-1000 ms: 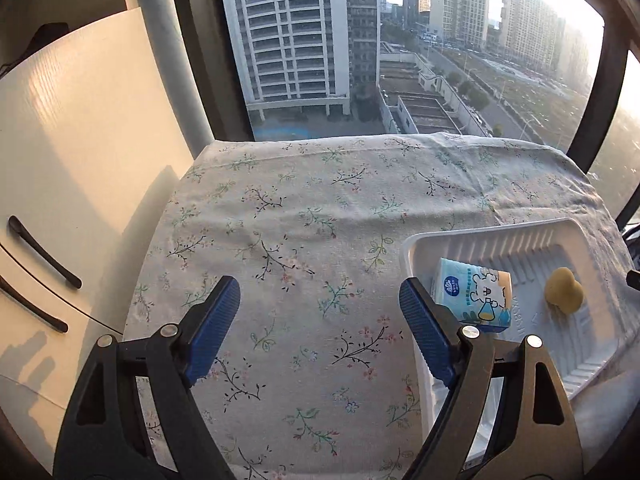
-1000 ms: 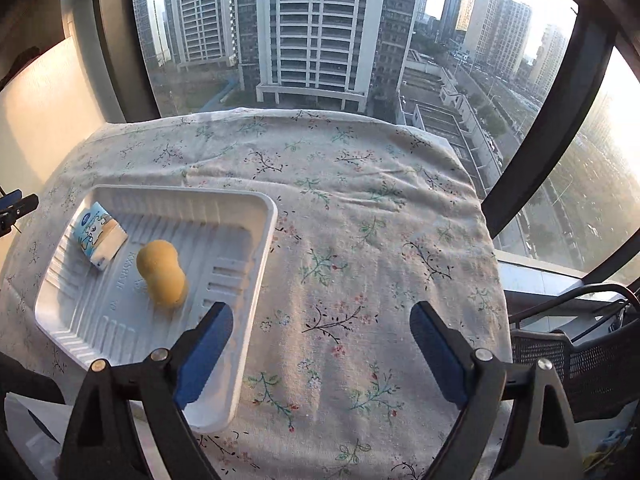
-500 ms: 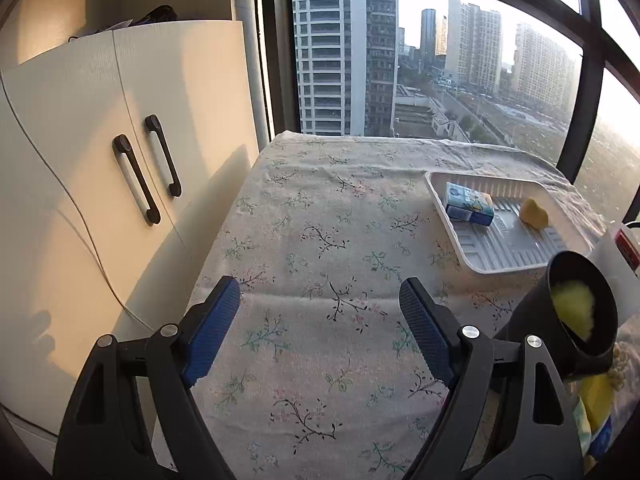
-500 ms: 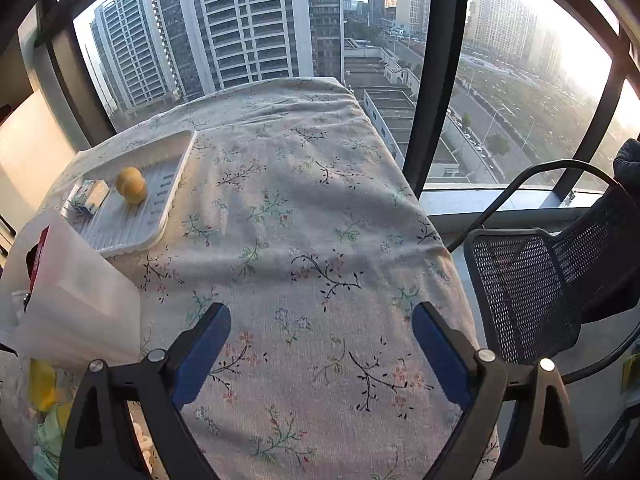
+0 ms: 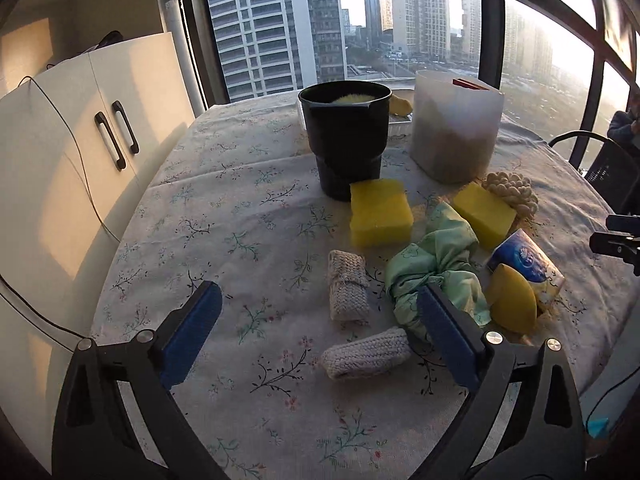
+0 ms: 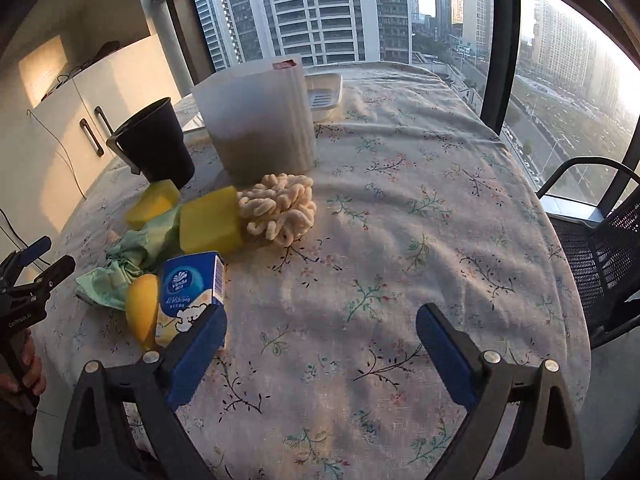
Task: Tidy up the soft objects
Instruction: 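Return both tools to the table and grasp the grey sock with the left gripper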
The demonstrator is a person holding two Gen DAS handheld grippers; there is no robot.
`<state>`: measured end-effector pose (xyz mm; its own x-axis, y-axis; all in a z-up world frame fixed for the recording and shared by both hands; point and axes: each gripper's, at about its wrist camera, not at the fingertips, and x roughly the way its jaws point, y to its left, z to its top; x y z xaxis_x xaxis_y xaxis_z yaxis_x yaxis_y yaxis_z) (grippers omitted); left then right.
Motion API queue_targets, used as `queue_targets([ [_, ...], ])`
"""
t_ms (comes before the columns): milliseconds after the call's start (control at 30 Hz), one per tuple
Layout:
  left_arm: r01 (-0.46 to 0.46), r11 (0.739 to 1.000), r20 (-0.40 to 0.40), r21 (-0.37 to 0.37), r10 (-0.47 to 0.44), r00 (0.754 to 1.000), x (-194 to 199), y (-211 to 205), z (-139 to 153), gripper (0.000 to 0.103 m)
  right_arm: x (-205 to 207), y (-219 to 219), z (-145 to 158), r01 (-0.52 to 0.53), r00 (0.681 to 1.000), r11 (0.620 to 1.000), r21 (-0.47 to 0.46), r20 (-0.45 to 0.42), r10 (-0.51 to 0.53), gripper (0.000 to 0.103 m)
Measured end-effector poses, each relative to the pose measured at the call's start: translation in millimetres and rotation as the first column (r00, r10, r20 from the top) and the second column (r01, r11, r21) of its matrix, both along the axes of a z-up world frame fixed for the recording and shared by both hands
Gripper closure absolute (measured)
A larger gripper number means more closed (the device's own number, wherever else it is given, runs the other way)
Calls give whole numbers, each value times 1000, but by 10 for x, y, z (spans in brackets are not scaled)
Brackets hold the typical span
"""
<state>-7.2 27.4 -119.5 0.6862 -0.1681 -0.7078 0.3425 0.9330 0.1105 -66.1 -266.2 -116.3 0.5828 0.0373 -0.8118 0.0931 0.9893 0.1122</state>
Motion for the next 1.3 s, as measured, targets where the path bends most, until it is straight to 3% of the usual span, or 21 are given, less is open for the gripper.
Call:
queue_targets([
  [100, 6, 998, -45, 62, -3, 999, -93, -102, -107, 4, -41, 256, -16, -36, 999, 999, -24, 2, 36, 5],
  [267, -6, 997, -114, 79, 15, 993, -160, -213, -295, 4, 14, 520, -71, -81, 997, 993, -82, -14, 80, 6],
  [500, -76, 991, -240, -108, 48, 969, -5, -74, -492, 4, 185, 689, -217, -124, 992, 991, -53, -33, 122, 8],
  [633, -110, 988, -229, -112, 82, 970, 57, -88, -509, 4, 268, 738, -263, -127, 992, 992, -21, -23, 126, 8],
  [767, -176, 984, -218, -36, 165, 962, 145, -126, -538, 1, 326, 721, -259, -122, 992, 992, 34, -2, 122, 8],
  [867, -169, 985, -228, -35, 157, 961, 155, -121, -534, 0, 349, 738, -247, -139, 990, 987, 77, -11, 140, 9],
  [1067, -189, 982, -276, -23, 176, 945, 208, -117, -521, 0, 293, 923, -213, -193, 981, 981, -26, 0, 194, 12],
  [1300, -214, 976, -232, -38, 200, 952, 126, -91, -522, 4, 360, 720, -256, -120, 992, 991, 55, -21, 122, 19],
])
